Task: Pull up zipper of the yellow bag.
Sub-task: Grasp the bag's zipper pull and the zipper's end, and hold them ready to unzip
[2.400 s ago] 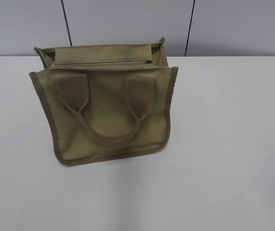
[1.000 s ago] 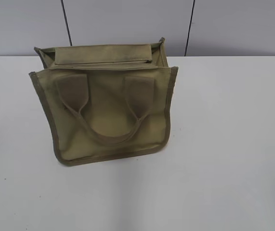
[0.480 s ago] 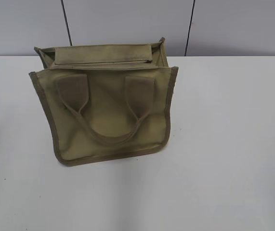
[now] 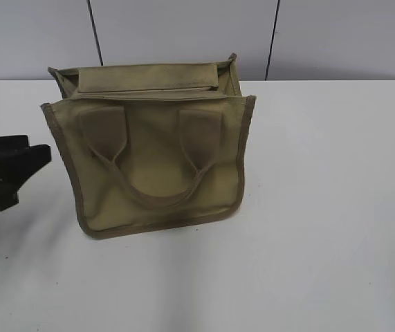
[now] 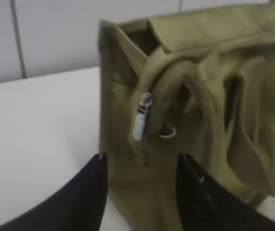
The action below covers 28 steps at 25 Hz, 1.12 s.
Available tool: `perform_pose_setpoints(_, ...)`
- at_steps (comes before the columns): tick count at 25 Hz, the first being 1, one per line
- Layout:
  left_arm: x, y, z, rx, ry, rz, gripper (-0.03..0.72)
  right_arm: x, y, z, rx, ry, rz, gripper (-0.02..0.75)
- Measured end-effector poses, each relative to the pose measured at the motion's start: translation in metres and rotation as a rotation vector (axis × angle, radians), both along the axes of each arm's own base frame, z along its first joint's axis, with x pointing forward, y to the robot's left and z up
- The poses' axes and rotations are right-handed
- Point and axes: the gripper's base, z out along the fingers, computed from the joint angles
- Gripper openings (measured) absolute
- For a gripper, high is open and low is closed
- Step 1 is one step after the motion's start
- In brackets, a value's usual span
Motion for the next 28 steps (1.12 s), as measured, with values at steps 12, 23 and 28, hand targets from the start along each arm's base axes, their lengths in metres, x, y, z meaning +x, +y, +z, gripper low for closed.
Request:
perform_pose_setpoints(12, 0.06, -0.015, -0.051, -0.012, 0.104, -0.188, 0.302, 0.0, 0.0, 0.0, 0.0, 0.0, 0.0, 0.583)
perform_pose_setpoints(23, 0.089, -0.02, -0.084, -0.097, 0.08, -0.231, 0.3, 0.0, 0.0, 0.0, 0.0, 0.0, 0.0, 0.583)
perform_pose_setpoints(28, 0.099, -0.019, -0.081, -0.096, 0.042, -0.216, 0.298, 0.0, 0.0, 0.0, 0.0, 0.0, 0.0, 0.583)
